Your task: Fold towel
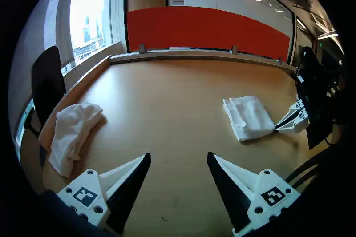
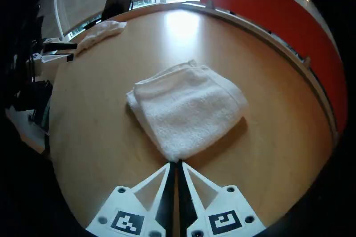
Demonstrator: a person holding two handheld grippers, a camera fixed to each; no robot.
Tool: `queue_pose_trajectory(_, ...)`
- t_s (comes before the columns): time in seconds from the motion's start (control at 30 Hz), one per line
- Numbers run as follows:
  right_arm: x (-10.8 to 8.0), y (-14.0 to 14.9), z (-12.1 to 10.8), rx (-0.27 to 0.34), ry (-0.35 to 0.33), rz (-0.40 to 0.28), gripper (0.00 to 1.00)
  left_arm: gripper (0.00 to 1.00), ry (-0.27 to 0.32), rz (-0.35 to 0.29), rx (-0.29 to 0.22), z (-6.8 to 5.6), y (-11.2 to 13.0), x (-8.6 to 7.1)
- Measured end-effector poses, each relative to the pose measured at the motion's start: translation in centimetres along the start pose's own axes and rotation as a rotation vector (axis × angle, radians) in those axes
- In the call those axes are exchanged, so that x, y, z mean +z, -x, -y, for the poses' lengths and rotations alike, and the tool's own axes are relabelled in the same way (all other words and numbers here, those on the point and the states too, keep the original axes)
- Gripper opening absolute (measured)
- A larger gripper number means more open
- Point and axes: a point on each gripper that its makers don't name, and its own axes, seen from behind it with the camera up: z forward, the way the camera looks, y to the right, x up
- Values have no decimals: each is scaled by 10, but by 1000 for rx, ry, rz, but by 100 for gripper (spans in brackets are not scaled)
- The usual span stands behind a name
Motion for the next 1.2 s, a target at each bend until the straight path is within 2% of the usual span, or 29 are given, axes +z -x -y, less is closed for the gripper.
queue_pose_trajectory(0.27,-16,-21,-5,-18,24,-36,3,94,10,-5,-7,-1,0,1)
queue_pose_trajectory(0.97,-80,-146,-45,-175,114,-198,3,94,37,-47,6,-5,-19,8)
queue_pose_trajectory(1.2,-102,-168,-58,-179,138,-237,3,94,47,-58,11,-8,-26,8)
